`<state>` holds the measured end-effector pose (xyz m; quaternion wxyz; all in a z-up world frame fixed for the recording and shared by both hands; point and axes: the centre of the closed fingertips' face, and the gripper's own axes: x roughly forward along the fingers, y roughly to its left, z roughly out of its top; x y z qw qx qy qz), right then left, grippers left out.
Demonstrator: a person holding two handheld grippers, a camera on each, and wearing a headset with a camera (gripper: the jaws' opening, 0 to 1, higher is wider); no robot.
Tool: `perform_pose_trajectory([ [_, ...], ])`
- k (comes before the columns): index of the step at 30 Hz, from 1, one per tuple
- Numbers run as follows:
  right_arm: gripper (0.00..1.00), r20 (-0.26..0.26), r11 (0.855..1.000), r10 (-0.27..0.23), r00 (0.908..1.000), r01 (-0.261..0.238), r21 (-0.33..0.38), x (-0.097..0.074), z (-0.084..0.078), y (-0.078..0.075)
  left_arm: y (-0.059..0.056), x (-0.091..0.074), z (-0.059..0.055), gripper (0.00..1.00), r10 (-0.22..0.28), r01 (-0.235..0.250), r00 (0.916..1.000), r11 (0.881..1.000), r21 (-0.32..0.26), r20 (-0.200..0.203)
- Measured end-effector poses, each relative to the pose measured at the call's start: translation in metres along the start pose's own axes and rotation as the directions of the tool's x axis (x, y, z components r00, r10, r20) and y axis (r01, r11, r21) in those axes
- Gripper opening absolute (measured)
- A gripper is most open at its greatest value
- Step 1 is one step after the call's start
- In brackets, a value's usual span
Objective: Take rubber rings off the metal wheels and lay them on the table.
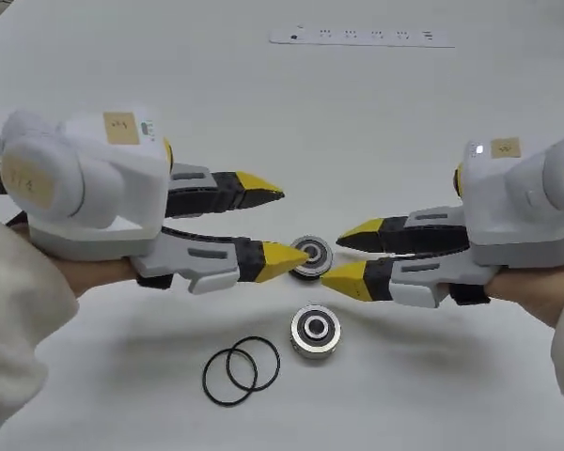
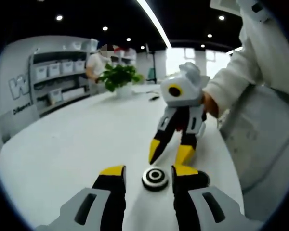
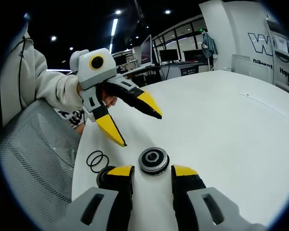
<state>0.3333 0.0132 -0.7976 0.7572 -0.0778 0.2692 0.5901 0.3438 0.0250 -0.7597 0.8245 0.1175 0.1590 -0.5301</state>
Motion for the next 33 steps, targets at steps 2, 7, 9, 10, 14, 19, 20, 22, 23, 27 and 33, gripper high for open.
perform_pose_trajectory([
  [2,0.28,-0.008,1.0,0.0,1.0,0.0,-0.016,0.002,-0.003,0.0,-0.002,0.003,-0.002,0.33,-0.004,0.004,1.0,1.0,-0.003,0.001],
  [7,0.28,0.0,1.0,-0.007,1.0,0.007,-0.021,0.005,-0.004,-0.002,-0.006,0.01,-0.011,0.28,-0.006,0.006,0.9998,1.0,-0.009,-0.019],
  [9,0.28,0.004,1.0,-0.009,0.9999,0.009,-0.029,0.006,-0.004,-0.002,-0.006,0.012,-0.014,0.27,-0.002,0.002,0.9997,1.0,-0.014,-0.023],
  [10,0.28,0.007,0.999,-0.01,0.9999,0.01,-0.035,0.007,-0.004,-0.003,-0.005,0.013,-0.015,0.26,0.001,-0.001,0.9997,1.0,-0.017,-0.026],
  [14,0.27,0.015,0.999,-0.013,0.9998,0.014,-0.044,0.008,-0.004,-0.004,-0.006,0.016,-0.018,0.23,0.003,-0.004,0.9995,1.0,-0.024,-0.033],
  [19,0.25,0.014,0.997,-0.022,0.9997,0.023,-0.073,0.009,-0.005,-0.004,-0.011,0.022,-0.023,0.22,-0.006,0.005,0.9988,1.0,-0.021,-0.048],
  [20,0.25,0.014,0.997,-0.022,0.9997,0.023,-0.078,0.009,-0.005,-0.004,-0.011,0.024,-0.025,0.21,-0.006,0.005,0.9986,1.0,-0.02,-0.053],
  [22,0.23,0.014,0.995,-0.024,0.9996,0.025,-0.092,0.009,-0.005,-0.004,-0.011,0.024,-0.023,0.2,-0.008,0.006,0.9988,1.0,-0.029,-0.048],
  [23,0.23,0.016,0.995,-0.025,0.9996,0.026,-0.1,0.009,-0.004,-0.004,-0.011,0.024,-0.023,0.19,-0.008,0.007,0.9989,1.0,-0.029,-0.047],
  [27,0.23,0.019,0.994,-0.025,0.9995,0.027,-0.102,0.009,-0.005,-0.003,-0.006,0.023,-0.024,0.21,0.009,-0.011,0.9988,0.999,-0.043,-0.048],
  [33,0.22,0.018,0.994,-0.027,0.9995,0.029,-0.11,0.009,-0.005,-0.003,-0.004,0.021,-0.024,0.19,0.023,-0.025,0.9987,0.999,-0.046,-0.046],
])
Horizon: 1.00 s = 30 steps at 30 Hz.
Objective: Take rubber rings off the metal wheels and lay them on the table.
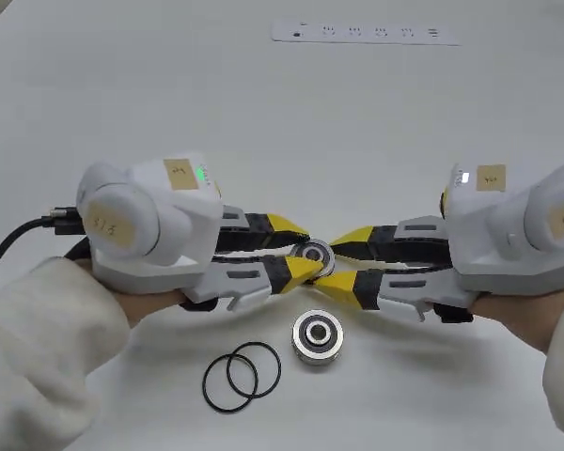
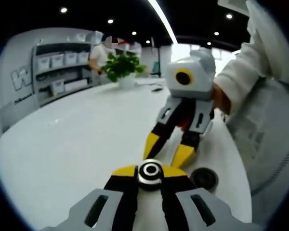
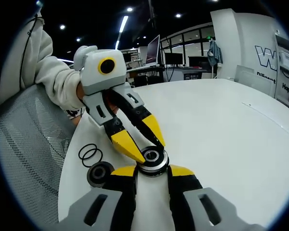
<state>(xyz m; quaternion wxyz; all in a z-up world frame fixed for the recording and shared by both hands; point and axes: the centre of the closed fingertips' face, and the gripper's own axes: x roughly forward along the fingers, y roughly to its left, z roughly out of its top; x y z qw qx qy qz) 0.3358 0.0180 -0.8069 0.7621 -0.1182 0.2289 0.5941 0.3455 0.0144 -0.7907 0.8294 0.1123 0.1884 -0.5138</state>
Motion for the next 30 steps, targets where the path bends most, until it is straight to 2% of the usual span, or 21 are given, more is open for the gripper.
perform_pose_trajectory([
  [2,0.22,-0.001,1.0,0.0,1.0,0.0,-0.002,-0.0004,-0.0003,-0.0003,-0.0041,0.0002,-0.0004,0.15,-0.018,0.018,0.9998,1.0,0.004,0.001],
  [3,0.22,-0.003,1.0,0.002,1.0,-0.002,-0.002,-0.0007,-0.0008,-0.0003,-0.0018,-0.0008,-0.0005,0.15,0.006,-0.006,1.0,1.0,0.007,0.005],
  [13,0.18,-0.017,1.0,0.006,0.9998,-0.006,0.0,-0.0032,-0.0024,-0.0013,-0.0041,-0.0018,-0.0024,0.14,0.004,-0.004,1.0,1.0,0.002,0.0],
  [20,0.15,-0.033,0.999,0.007,0.9994,-0.006,0.036,-0.0037,-0.0037,-0.0015,-0.004,-0.0013,-0.0026,0.14,0.008,-0.008,0.9999,1.0,-0.004,0.006],
  [22,0.09,-0.05,1.0,-0.003,0.9987,0.004,0.013,-0.0055,-0.0058,-0.0039,-0.0039,-0.0012,-0.0028,0.14,0.009,-0.009,0.9999,1.0,-0.003,0.006],
  [23,0.08,-0.043,0.999,0.002,0.9991,0.001,0.054,-0.0061,-0.0054,-0.0029,-0.0039,-0.001,-0.0029,0.14,0.009,-0.009,0.9999,1.0,-0.003,0.007],
  [30,0.04,-0.058,0.999,-0.006,0.9983,0.009,0.043,-0.0066,-0.006,-0.0009,-0.0038,-0.0002,-0.003,0.14,0.012,-0.013,0.9999,1.0,0.001,0.008],
])
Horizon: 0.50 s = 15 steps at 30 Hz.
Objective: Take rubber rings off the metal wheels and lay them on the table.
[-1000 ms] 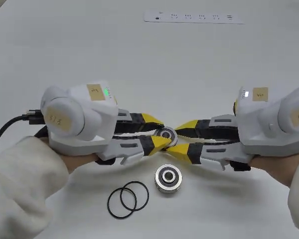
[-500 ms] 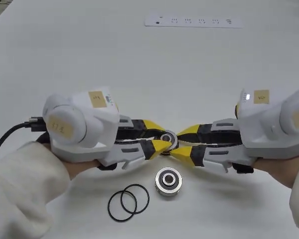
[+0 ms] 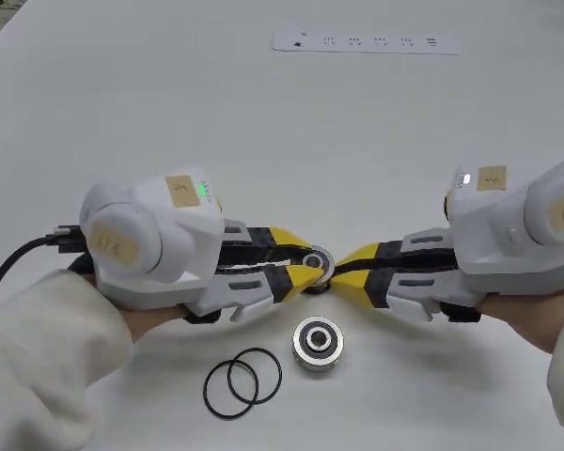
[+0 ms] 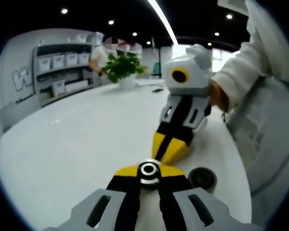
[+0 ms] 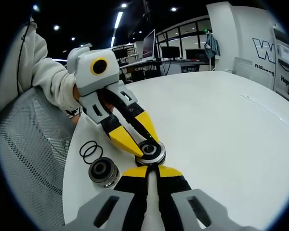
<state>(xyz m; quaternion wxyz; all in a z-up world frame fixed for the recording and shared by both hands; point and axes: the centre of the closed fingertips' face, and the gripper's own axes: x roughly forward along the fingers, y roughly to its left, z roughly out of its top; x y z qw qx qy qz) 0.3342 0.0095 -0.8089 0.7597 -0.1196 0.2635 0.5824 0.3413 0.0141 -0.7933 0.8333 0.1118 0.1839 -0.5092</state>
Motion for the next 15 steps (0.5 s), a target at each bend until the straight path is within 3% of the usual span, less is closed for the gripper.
perform_pose_trajectory([
  [15,0.0,-0.02,0.996,-0.034,0.9992,0.036,0.076,-0.005,-0.0012,-0.005,-0.0013,-0.0001,-0.0005,0.14,-0.002,0.002,1.0,1.0,0.014,-0.004],
])
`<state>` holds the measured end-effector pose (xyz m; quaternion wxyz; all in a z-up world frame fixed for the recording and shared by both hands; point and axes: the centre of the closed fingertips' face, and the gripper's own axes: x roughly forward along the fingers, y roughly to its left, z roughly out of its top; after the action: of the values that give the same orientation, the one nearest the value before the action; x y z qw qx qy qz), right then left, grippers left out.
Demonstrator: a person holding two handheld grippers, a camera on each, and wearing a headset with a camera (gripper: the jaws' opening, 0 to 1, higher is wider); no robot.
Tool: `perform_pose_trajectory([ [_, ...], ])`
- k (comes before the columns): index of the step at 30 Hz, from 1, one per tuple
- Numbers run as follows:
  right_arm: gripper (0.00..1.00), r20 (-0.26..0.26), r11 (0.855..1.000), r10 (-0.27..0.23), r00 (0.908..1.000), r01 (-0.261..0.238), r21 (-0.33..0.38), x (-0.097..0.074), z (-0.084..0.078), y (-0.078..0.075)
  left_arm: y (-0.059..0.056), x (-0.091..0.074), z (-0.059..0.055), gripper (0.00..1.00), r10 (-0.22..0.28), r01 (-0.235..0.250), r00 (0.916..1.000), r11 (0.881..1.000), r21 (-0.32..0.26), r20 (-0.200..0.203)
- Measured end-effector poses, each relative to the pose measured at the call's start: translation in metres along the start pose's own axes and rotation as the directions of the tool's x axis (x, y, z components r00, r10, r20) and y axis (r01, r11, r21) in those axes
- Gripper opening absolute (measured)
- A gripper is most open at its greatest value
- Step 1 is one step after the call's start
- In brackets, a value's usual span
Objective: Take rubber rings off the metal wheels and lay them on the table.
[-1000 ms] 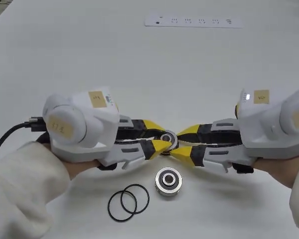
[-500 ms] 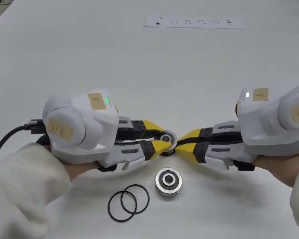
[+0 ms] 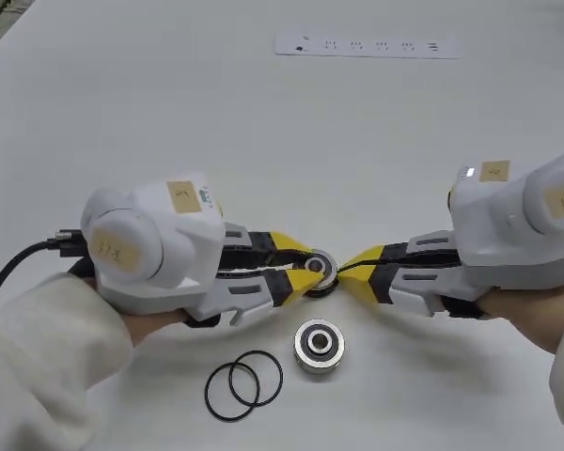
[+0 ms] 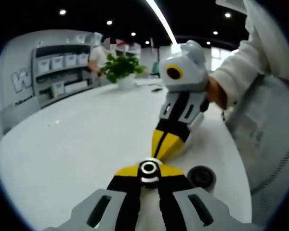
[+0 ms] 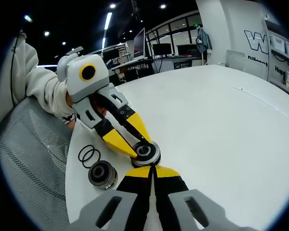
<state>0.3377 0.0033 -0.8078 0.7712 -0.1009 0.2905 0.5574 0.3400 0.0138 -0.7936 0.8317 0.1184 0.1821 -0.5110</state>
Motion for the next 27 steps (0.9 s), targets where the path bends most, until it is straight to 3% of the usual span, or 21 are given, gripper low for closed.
perform_pose_trajectory([
  [2,0.0,-0.003,1.0,0.0,1.0,0.0,0.018,-0.001,0.0,0.0,0.0,0.0,0.0,0.14,0.0,0.0,1.0,1.0,0.0,-0.001],
  [6,0.0,0.023,0.992,0.009,0.9997,-0.012,0.126,-0.005,0.001,-0.002,-0.001,0.0,0.0,0.14,-0.001,0.001,1.0,1.0,0.002,-0.005],
  [15,0.0,0.041,0.959,0.021,0.9989,-0.032,0.281,-0.007,0.001,-0.002,-0.004,-0.001,0.0,0.14,-0.002,0.002,0.9999,1.0,0.006,-0.011],
  [19,0.0,0.077,0.94,0.023,0.9968,-0.048,0.337,-0.008,0.008,-0.001,-0.004,-0.001,0.0,0.13,-0.002,0.002,0.9999,1.0,0.007,-0.013],
  [27,0.0,0.068,0.946,0.016,0.9976,-0.037,0.321,-0.006,0.012,0.003,-0.004,-0.001,0.0,0.13,0.005,-0.005,0.9999,1.0,0.007,-0.013],
])
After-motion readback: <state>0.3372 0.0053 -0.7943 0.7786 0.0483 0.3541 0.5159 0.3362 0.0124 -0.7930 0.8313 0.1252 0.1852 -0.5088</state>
